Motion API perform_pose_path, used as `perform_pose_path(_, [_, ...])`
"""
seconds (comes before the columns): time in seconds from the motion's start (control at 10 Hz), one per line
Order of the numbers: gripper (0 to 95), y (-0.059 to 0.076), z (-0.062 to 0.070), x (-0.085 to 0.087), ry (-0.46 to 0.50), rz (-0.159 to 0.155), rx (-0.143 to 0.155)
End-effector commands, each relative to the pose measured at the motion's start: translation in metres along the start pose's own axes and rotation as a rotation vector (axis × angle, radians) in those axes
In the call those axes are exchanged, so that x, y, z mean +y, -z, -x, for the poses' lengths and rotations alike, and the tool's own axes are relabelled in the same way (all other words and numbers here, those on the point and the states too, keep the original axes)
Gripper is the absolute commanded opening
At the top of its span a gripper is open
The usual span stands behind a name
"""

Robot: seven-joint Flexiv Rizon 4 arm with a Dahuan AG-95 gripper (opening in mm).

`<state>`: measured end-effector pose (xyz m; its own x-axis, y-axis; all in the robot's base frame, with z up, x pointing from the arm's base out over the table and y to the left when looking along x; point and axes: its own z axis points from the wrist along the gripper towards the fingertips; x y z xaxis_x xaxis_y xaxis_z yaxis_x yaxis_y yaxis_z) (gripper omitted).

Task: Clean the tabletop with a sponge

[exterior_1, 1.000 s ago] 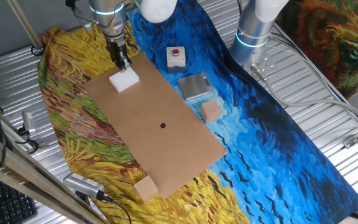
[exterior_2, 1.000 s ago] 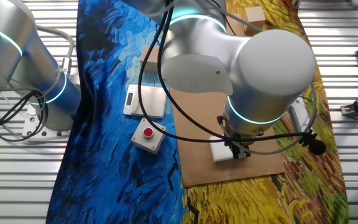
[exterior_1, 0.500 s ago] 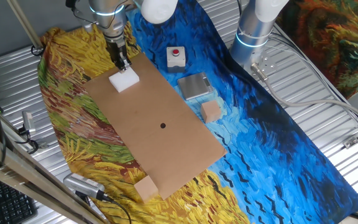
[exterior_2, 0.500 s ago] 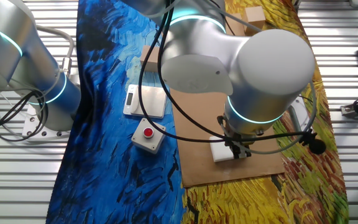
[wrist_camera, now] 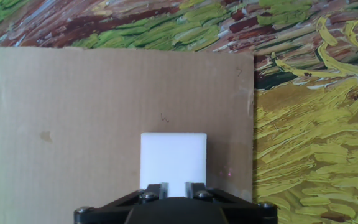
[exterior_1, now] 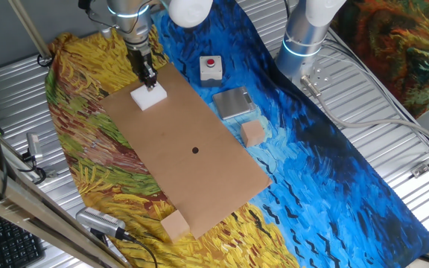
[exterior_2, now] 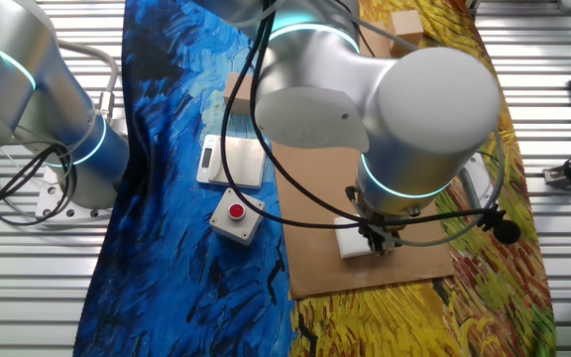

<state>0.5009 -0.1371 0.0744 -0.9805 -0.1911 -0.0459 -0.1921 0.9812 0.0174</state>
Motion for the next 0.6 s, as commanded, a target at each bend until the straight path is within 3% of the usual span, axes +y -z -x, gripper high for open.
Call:
perform_pose_path(0.1, [76.0, 0.0006, 0.0002, 0.0002, 0.000, 0.000, 0.000])
perform_pose_path(0.6, [76.0, -0.0018, 0.0012, 0.0013, 0.004, 0.000, 0.000])
